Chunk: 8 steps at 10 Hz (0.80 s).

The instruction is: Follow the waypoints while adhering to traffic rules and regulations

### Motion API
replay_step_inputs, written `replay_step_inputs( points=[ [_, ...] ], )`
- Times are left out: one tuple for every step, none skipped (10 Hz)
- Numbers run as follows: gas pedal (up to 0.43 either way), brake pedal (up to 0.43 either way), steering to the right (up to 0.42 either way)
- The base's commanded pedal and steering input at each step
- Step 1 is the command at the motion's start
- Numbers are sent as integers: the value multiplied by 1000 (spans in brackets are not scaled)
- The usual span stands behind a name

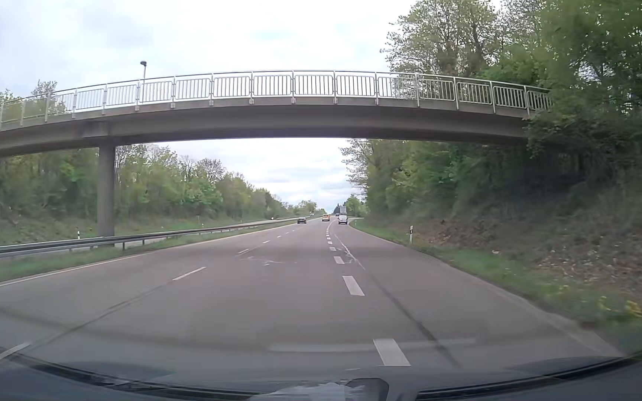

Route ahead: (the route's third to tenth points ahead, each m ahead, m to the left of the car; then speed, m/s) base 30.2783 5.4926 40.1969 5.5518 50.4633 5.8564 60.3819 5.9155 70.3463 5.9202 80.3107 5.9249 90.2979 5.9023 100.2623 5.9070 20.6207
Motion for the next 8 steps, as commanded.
replay_step_inputs(
  points=[
    [87,0,6],
    [87,0,6],
    [87,0,5],
    [87,0,4],
    [87,0,3],
    [87,0,3],
    [87,0,2],
    [87,0,2]
  ],
)
